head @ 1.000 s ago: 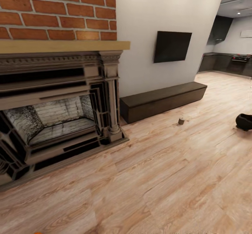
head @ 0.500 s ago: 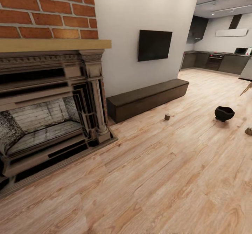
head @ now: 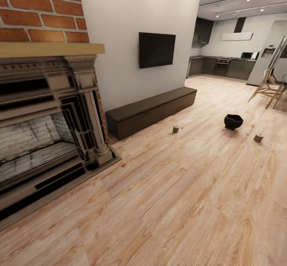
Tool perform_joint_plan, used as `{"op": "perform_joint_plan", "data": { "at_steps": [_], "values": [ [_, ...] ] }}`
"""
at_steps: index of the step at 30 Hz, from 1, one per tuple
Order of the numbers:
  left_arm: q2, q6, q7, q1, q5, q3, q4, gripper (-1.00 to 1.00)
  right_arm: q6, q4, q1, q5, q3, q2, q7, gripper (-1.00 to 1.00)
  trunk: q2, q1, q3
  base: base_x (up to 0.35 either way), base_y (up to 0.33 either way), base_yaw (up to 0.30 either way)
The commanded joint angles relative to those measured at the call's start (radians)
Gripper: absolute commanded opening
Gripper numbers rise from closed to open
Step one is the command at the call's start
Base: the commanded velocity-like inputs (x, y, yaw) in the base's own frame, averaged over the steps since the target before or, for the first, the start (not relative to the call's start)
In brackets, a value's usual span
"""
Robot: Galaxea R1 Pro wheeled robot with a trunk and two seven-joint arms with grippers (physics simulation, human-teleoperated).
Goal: Place each of the two pumpkins and all three candles from the living room inside a cabinet in the living room (use any cabinet), then make sure every cabinet is closed, and position the cauldron so it is next to a table in the living room.
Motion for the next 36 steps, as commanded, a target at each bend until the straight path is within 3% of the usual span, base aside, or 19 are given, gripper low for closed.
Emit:
{"op": "perform_joint_plan", "data": {
  "at_steps": [1,28,36],
  "values": [
    [0.0,-0.003,0.0,0.0,-0.001,0.0,0.0,1.0,-0.003,0.0,0.0,-0.001,-0.001,0.001,0.0,1.0,0.0,0.0,-0.001,0.0,0.0,-0.261],
    [-0.008,0.0,-0.007,0.0,0.005,0.007,0.0,1.0,-0.004,0.0,0.0,-0.003,-0.001,0.0,0.0,1.0,0.0,0.0,-0.015,0.0,0.0,-0.259],
    [-0.007,0.004,-0.006,0.0,-0.002,0.003,-0.019,1.0,-0.005,0.0,0.0,0.0,0.002,-0.01,0.0,1.0,0.0,0.0,-0.018,0.19,0.0,-0.142]
  ]
}}
